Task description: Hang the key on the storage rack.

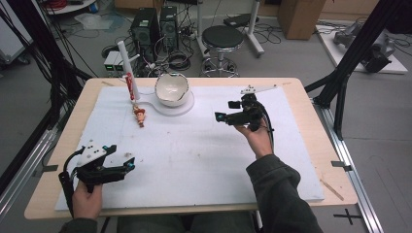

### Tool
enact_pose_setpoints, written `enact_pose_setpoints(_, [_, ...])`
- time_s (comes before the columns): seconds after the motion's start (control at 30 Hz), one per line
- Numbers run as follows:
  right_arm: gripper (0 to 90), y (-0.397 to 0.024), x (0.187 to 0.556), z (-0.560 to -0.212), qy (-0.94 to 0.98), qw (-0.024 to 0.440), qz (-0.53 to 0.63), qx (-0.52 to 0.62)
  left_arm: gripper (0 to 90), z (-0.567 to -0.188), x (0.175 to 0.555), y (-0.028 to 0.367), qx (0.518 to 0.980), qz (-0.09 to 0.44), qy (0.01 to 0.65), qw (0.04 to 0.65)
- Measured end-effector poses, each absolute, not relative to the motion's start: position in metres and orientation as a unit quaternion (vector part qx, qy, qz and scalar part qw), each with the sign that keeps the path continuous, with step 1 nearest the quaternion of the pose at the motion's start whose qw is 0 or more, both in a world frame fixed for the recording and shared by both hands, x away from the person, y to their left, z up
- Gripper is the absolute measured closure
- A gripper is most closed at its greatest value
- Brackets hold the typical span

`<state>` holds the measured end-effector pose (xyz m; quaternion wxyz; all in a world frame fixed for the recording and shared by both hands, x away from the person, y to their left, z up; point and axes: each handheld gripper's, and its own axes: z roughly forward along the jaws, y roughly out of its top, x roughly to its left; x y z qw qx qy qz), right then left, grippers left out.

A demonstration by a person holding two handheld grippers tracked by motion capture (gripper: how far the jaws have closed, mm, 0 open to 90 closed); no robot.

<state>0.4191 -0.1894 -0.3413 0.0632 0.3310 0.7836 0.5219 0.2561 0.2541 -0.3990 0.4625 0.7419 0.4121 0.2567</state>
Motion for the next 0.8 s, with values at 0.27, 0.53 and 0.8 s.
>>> enact_pose_setpoints(0.27, [11.7,-0.200,0.411,-0.348,0.782,0.068,0.521,0.335,20.4,-0.399,0.257,0.255,0.742,0.254,0.413,0.463])
enact_pose_setpoints(0.53, [11.6,-0.211,0.400,-0.355,0.784,0.080,0.515,0.337,20.4,-0.400,0.258,0.254,0.742,0.252,0.413,0.463])
enact_pose_setpoints(0.8, [11.6,-0.216,0.390,-0.354,0.787,0.085,0.512,0.333,20.4,-0.400,0.258,0.255,0.740,0.247,0.414,0.469])
